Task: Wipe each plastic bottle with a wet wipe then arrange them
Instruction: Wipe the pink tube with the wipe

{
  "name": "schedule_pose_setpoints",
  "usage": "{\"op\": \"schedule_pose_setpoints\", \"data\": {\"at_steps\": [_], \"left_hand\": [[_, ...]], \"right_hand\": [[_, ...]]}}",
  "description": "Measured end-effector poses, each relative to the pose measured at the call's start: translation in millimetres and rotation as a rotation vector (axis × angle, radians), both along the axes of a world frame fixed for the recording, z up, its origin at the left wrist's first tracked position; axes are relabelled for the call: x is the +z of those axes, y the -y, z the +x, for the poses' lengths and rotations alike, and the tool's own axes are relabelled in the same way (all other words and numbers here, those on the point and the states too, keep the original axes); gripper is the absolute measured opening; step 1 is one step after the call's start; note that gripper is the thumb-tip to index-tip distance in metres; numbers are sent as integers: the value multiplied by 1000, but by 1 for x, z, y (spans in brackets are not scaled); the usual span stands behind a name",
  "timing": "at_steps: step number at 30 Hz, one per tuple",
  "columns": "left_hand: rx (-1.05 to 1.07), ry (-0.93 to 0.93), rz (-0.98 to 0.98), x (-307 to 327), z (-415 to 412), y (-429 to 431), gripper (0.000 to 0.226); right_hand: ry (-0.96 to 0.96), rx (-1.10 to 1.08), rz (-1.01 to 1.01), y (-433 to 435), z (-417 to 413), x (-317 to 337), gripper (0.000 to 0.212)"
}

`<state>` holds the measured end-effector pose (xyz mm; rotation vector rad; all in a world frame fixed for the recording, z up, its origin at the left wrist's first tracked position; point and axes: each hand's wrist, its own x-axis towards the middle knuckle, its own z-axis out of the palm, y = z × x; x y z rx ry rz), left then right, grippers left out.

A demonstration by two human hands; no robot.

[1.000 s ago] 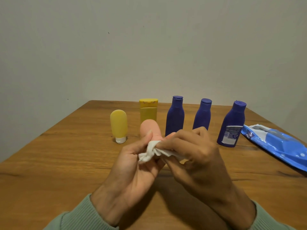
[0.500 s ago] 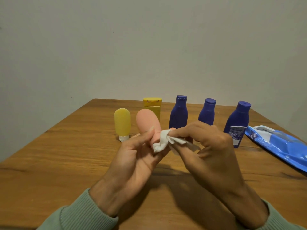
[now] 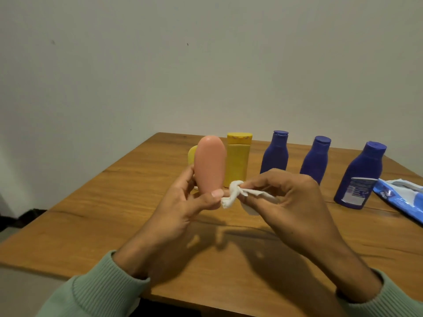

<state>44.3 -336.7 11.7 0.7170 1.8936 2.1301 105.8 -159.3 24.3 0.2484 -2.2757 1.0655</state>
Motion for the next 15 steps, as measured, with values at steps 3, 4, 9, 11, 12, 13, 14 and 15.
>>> {"op": "schedule_pose_setpoints", "data": {"at_steps": [3,4,9,11,12,13,14,15], "left_hand": [[140,-93,-159,-1,-11,20,51],[184,-115,-214,-1,-16,26,50],[353,-82,-345,-9,-47,42,47],[390,-62,-368,-10,-58,43,50],[402,-49,-366,-9,-62,42,49],[408,-30,-356,-9,-67,41,46],[404,-9,-342,-9,-72,40,42],[400,17,-331,-8,-76,39,38]], "right_hand": [[48,46,34,14,-14,0,15],[59,58,56,18,-19,-1,13],[120,91,163,39,-46,-2,10],[152,85,207,46,-57,-5,10],[164,78,222,48,-62,-6,10],[174,72,232,50,-66,-7,9],[184,64,238,51,-70,-8,8],[191,56,247,52,-73,-9,7]]}}
